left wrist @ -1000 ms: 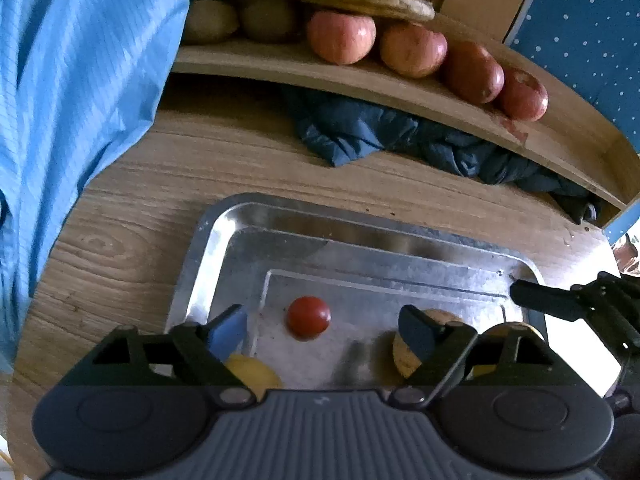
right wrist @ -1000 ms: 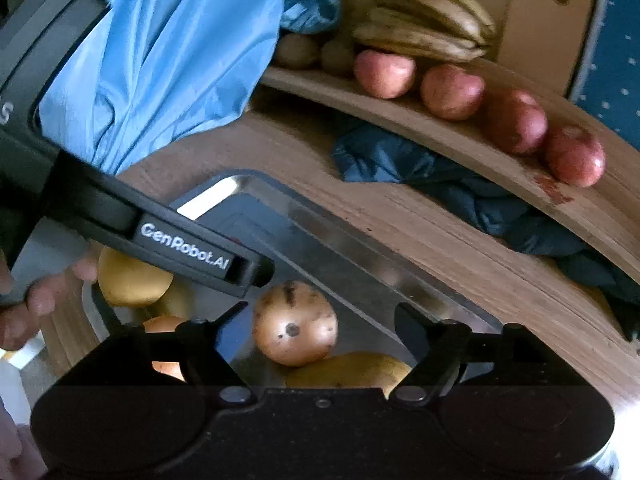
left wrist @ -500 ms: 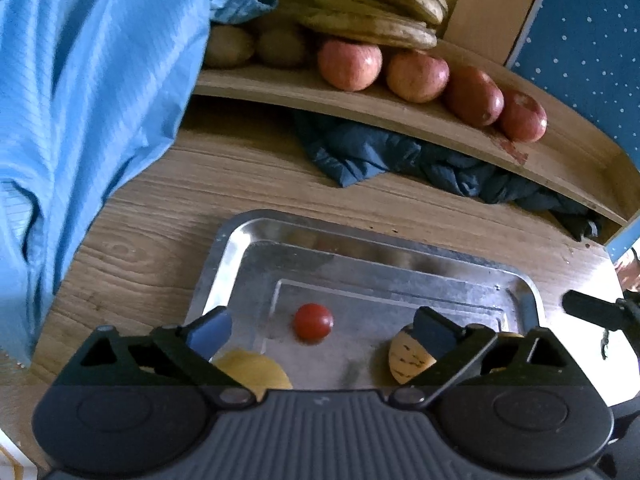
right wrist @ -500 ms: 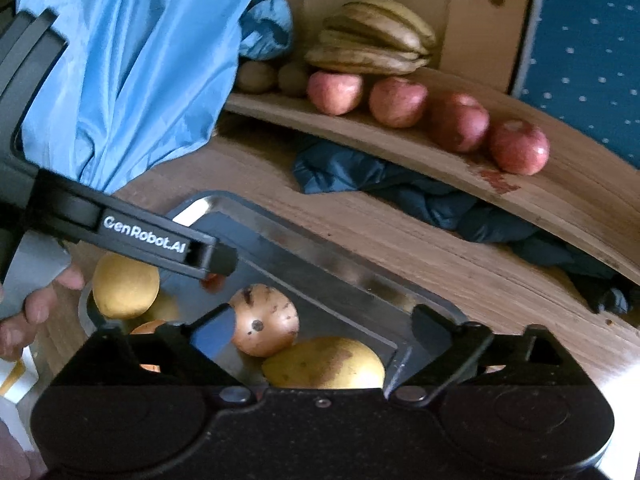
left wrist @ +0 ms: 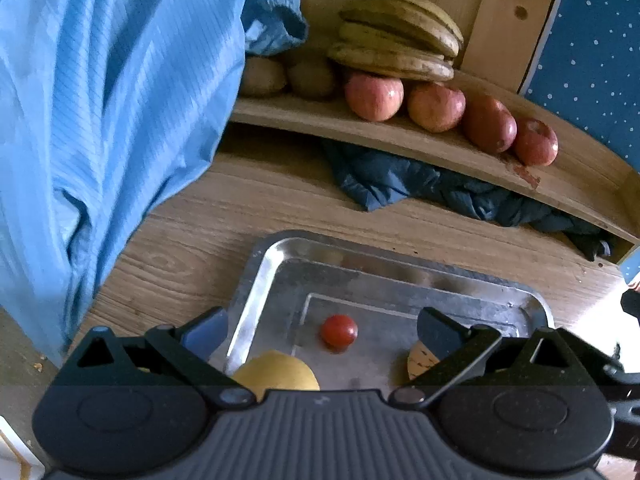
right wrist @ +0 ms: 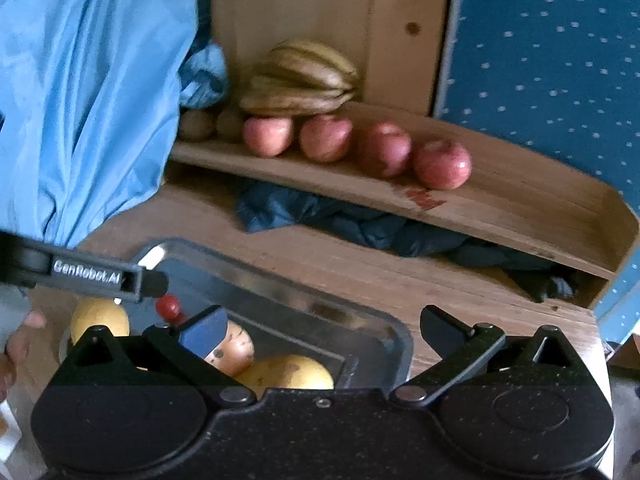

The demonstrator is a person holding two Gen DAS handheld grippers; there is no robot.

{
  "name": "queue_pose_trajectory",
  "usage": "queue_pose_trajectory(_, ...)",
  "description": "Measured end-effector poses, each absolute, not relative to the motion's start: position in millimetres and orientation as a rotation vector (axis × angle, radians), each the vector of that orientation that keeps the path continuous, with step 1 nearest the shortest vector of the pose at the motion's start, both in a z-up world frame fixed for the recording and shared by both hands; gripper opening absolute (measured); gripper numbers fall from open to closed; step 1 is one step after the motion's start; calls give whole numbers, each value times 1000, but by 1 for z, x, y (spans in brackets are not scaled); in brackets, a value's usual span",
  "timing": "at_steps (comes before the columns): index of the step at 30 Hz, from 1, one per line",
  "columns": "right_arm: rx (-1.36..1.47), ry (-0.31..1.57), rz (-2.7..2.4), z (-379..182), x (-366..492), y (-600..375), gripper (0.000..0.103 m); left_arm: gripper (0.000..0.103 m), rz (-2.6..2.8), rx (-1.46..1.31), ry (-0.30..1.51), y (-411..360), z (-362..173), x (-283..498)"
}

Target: Organize fruits

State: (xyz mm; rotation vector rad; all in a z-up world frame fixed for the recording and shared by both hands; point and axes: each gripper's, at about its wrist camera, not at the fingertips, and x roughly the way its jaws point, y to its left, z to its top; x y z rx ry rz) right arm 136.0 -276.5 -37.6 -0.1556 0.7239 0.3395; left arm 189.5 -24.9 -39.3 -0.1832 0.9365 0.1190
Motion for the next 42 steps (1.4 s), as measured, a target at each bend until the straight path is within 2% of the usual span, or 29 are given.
queue_pose_trajectory(24, -104, 649, 238, -29, 115, -278, 102, 103, 109, -133, 854, -20, -21, 160)
queue_pose_trajectory(42, -91, 647, 125, -9, 55, -257, 102, 103, -7, -103, 807, 5, -12, 121)
